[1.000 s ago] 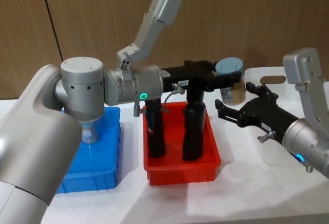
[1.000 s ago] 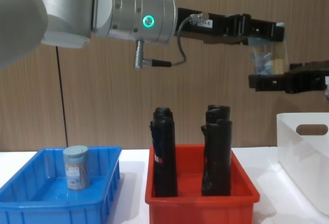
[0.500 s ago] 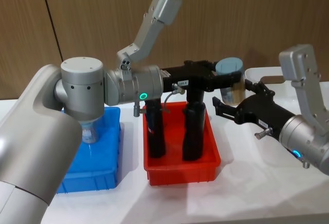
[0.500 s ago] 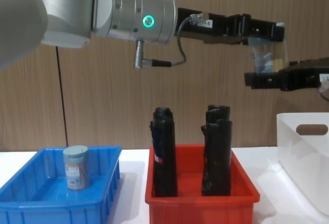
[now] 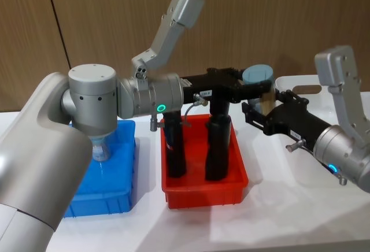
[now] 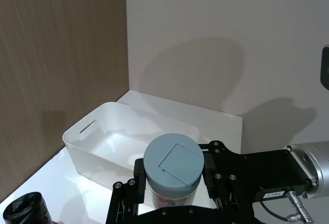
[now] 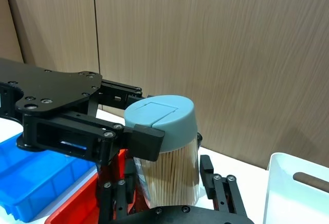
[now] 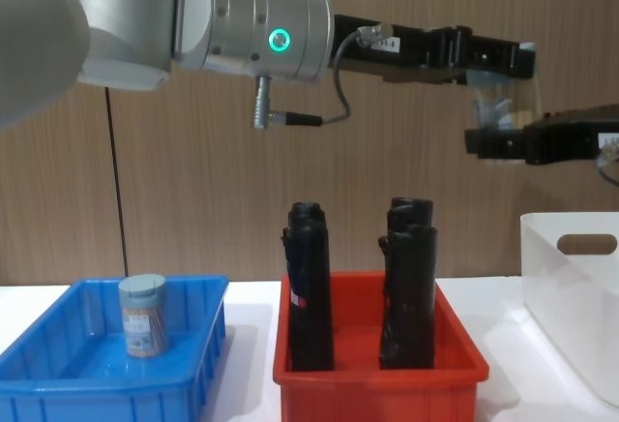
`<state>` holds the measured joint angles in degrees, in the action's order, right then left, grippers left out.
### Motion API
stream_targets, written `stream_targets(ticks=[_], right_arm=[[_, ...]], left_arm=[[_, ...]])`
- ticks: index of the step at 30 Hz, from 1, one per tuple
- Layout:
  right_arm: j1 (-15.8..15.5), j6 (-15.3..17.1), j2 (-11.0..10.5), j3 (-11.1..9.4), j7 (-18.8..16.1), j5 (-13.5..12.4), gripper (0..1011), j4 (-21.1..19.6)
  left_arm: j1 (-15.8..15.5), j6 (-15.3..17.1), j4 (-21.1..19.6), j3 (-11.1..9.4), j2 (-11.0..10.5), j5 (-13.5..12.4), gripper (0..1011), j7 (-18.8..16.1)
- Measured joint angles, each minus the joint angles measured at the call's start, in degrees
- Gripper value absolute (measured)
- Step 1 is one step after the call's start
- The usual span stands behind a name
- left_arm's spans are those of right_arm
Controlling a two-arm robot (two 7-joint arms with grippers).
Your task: Pick the cotton swabs from the blue box and place them into the white box.
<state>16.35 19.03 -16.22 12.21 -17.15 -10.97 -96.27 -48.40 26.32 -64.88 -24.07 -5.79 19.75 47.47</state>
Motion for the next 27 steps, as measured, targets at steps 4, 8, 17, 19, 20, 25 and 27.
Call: stream_targets(ticks=[4,8,17,19,20,25,27], right_arm=[[0.2,-0.1,0.1,0.0,0.0,-0.3,680,0.2],[0.3,-0.2,0.2,0.0,0.1,-0.5,648,0.4],[0.5,-0.5,0.4,0.0,0.4,-0.9,648,0.6],[0.6,-0.5,0.4,0.0,0.4,-0.9,648,0.6],[0.6,-0.7,0.4,-0.1,0.7,-0.9,647,0.6],[0.8,-0.9,0.4,-0.1,0.8,-1.0,647,0.6],[0.8,-1.0,0.5,-0.1,0.8,-1.1,647,0.7]], left_arm=[[0.0,0.0,0.0,0.0,0.0,0.0,660,0.0],[0.0,0.0,0.0,0.0,0.0,0.0,660,0.0],[0.0,-0.2,0.0,0.0,0.0,0.0,660,-0.1],[0.0,-0.2,0.0,0.0,0.0,0.1,668,-0.1],[0.0,0.1,0.0,0.0,0.0,0.0,693,0.0],[0.0,0.1,0.0,0.0,0.0,0.0,818,0.0],[0.0,0.1,0.0,0.0,0.0,0.0,886,0.0]])
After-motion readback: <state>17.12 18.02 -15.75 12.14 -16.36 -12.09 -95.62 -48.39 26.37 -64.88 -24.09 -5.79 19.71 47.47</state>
